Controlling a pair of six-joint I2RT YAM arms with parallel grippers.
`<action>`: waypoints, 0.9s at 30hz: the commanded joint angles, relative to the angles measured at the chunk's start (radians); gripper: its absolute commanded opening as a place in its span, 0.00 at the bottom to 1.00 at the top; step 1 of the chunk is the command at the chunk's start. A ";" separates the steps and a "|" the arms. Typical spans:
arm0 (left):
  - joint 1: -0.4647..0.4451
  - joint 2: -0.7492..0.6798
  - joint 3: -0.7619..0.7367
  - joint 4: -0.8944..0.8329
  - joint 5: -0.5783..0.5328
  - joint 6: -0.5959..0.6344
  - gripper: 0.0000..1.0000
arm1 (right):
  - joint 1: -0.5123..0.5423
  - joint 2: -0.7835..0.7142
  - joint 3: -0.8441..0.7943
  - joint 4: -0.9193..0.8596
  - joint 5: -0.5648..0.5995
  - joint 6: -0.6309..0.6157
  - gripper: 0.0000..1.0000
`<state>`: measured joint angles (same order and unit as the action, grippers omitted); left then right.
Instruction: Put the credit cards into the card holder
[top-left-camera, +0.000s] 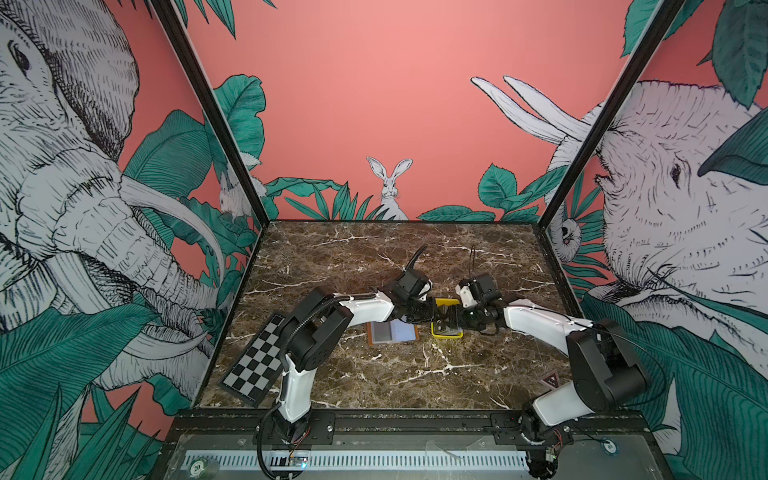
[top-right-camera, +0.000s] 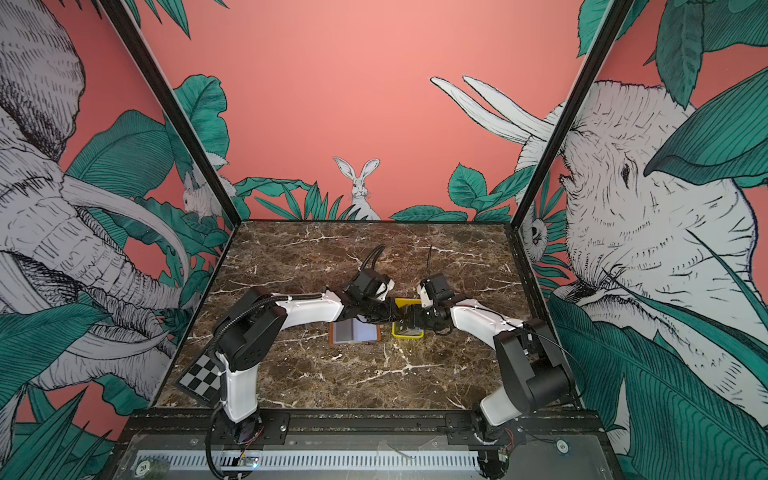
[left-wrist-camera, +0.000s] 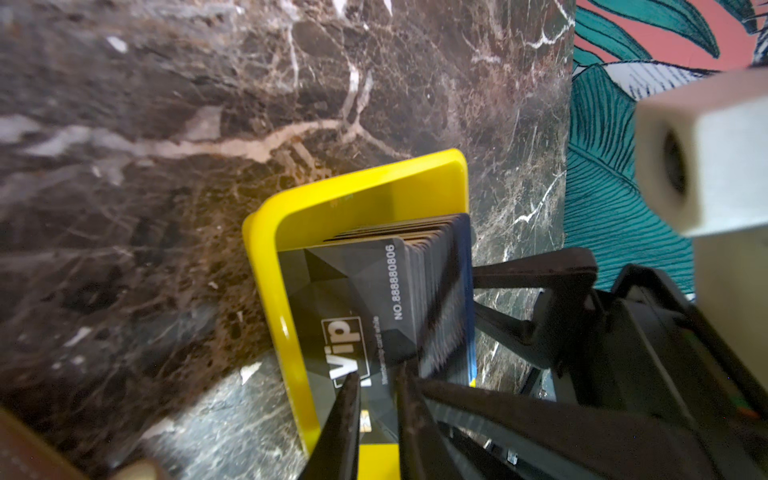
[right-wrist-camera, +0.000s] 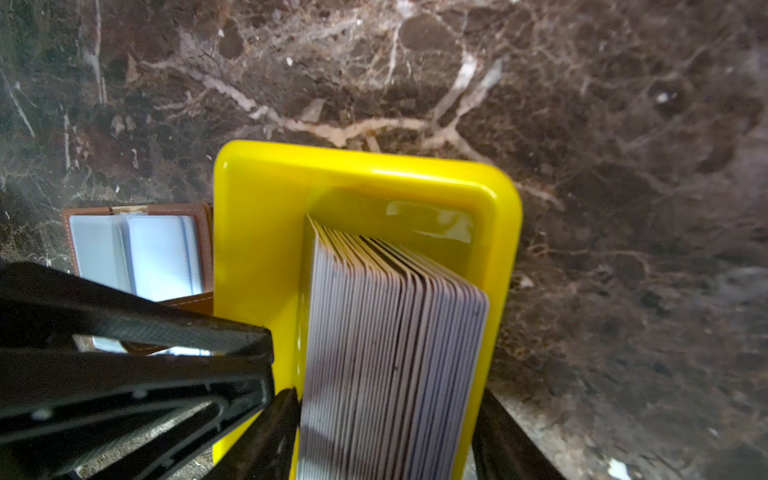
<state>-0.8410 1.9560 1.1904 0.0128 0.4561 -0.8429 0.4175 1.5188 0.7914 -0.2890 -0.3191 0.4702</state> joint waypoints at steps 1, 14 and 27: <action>-0.006 0.003 0.012 0.000 0.007 -0.008 0.20 | 0.000 -0.001 -0.014 0.037 -0.031 0.017 0.66; -0.006 -0.016 -0.001 0.008 -0.003 -0.014 0.18 | 0.001 0.017 -0.029 0.077 -0.075 0.046 0.68; -0.007 -0.012 -0.012 0.014 -0.004 -0.013 0.17 | 0.001 -0.017 -0.024 0.035 0.002 0.076 0.65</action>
<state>-0.8410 1.9560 1.1904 0.0147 0.4484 -0.8494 0.4145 1.5307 0.7692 -0.2581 -0.3500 0.5308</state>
